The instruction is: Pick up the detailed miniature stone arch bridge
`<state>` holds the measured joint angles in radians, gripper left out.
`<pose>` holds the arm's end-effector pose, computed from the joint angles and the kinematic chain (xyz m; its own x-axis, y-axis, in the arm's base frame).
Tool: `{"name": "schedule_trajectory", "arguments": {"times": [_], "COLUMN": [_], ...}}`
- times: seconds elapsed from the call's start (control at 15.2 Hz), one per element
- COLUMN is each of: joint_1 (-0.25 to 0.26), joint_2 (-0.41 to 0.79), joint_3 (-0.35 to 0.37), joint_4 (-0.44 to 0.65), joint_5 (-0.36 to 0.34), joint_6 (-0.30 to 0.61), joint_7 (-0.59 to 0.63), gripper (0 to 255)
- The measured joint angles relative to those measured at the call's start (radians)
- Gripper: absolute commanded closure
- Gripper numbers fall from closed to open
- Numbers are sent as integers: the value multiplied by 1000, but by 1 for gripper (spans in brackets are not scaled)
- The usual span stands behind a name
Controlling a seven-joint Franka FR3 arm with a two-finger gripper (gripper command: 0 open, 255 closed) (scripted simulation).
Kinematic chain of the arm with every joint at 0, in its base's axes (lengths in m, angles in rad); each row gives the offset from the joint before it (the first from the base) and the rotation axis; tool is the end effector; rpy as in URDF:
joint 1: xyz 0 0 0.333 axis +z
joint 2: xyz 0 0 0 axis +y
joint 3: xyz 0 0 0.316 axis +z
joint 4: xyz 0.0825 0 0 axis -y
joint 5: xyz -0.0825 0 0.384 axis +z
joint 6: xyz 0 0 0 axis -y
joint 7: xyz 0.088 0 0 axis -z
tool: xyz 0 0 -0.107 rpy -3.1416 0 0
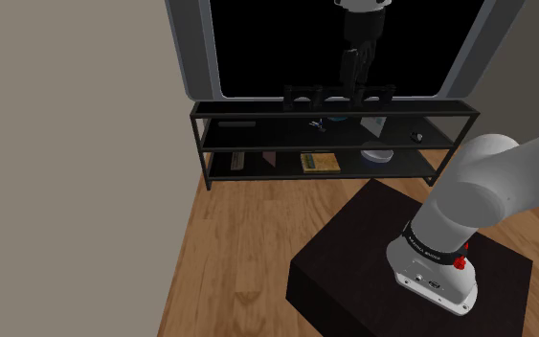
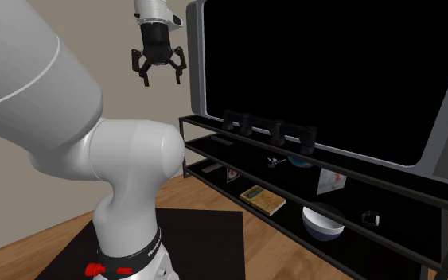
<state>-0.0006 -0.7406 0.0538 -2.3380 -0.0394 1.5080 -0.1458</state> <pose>0.3116 0.0167 0.5796 0.9790 0.1776 -0.0998 0.1843 -0.9809 0.0618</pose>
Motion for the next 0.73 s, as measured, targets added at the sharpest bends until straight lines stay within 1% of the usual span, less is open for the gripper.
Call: {"name": "schedule_trajectory", "arguments": {"times": [0.13,0.26,0.46,0.73], "joint_1": [-1,-6,-17,-25], "joint_2": [2,3,19,79], "joint_3": [-11,-49,-123,-215], "joint_4": [-7,-25,-50,-37], "joint_5": [-7,-33,-80,-129], "joint_6": [12,40,100,174], "joint_7": [-16,-72,-180,-319], "gripper": [0,0,0,0]}}
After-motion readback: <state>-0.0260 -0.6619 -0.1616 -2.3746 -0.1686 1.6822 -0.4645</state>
